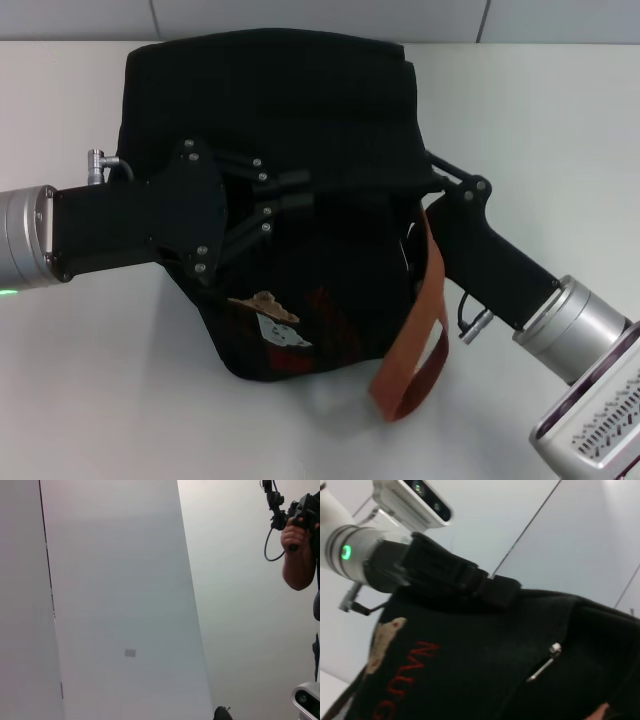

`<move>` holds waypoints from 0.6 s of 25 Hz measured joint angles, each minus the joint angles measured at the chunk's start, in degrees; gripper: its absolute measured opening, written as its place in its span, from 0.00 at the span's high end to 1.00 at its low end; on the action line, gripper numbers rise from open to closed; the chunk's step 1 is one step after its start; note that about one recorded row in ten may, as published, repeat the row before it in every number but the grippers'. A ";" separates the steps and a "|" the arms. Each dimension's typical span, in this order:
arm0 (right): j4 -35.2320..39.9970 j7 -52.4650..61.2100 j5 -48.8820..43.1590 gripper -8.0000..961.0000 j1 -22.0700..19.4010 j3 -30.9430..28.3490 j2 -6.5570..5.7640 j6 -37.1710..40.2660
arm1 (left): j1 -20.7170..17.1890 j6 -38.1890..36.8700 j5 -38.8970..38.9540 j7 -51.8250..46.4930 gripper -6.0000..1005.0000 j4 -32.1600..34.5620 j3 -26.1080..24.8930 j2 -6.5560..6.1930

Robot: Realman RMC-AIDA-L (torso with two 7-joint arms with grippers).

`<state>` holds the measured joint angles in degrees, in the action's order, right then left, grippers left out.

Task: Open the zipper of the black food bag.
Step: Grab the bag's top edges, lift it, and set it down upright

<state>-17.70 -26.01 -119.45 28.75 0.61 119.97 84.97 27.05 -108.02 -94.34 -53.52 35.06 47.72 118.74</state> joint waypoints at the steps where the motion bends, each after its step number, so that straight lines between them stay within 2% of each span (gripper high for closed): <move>1: -0.05 0.00 0.03 0.51 -0.17 -0.62 0.00 0.00 | -0.01 0.00 0.00 0.00 0.90 0.00 0.00 0.00; 15: 0.29 0.26 0.10 0.52 -0.67 -2.72 0.00 -0.66 | -0.11 0.00 -0.05 0.31 0.90 0.00 0.00 0.00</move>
<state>-17.41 -25.75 -119.35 28.08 -2.11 119.97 84.31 26.94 -108.02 -94.39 -53.21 35.07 47.72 118.74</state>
